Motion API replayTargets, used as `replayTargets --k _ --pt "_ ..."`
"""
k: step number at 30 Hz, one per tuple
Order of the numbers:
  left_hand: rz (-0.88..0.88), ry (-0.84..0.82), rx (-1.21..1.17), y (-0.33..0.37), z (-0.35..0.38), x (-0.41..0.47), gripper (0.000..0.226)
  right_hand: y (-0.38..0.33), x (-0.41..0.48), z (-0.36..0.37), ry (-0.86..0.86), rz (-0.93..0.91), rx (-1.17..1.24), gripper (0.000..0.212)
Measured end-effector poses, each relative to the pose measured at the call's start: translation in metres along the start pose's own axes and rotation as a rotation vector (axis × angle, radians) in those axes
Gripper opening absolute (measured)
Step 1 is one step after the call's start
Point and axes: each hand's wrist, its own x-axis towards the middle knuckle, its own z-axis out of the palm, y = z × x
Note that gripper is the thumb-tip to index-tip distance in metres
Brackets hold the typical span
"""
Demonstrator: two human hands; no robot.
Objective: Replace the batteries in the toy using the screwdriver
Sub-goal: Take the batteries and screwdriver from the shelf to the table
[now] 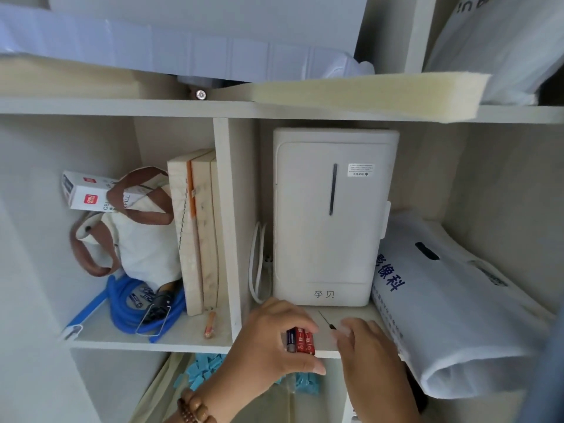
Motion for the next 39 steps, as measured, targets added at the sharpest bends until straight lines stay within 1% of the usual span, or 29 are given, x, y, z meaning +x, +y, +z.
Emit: replayTargets --k 1,3,6,7,12,16,21,26,33,39 --pt "0.008 0.013 0.001 0.002 -0.004 -0.004 0.054 -0.001 -0.001 0.000 -0.001 -0.013 -0.002 0.028" --pt "0.022 0.055 0.012 0.006 -0.014 -0.012 0.055 -0.005 -0.002 0.001 -0.025 -0.040 0.014 0.026" --pt "0.036 0.119 0.056 0.011 -0.033 -0.027 0.054 -0.015 -0.006 0.007 -0.016 -0.124 0.089 0.009" --pt "0.032 0.138 0.073 0.012 -0.041 -0.033 0.053 -0.020 -0.007 0.009 -0.005 -0.159 0.135 0.010" --pt "-0.078 0.241 0.167 0.017 -0.078 -0.083 0.051 -0.051 -0.018 0.031 0.020 -0.312 0.314 0.023" --pt "-0.199 0.314 0.283 0.016 -0.109 -0.140 0.054 -0.091 -0.037 0.062 -0.018 -0.454 0.385 0.023" --pt "-0.342 0.426 0.385 0.013 -0.157 -0.216 0.054 -0.155 -0.077 0.101 -0.132 -0.576 0.427 0.025" --pt "-0.410 0.559 0.437 0.008 -0.213 -0.290 0.051 -0.228 -0.125 0.131 -0.204 -0.704 0.481 0.027" --pt "-0.511 0.626 0.491 -0.013 -0.309 -0.410 0.053 -0.349 -0.218 0.190 -0.321 -0.787 0.531 0.021" --pt "-0.593 0.679 0.557 -0.038 -0.395 -0.509 0.048 -0.445 -0.289 0.238 -0.405 -0.847 0.552 0.020"
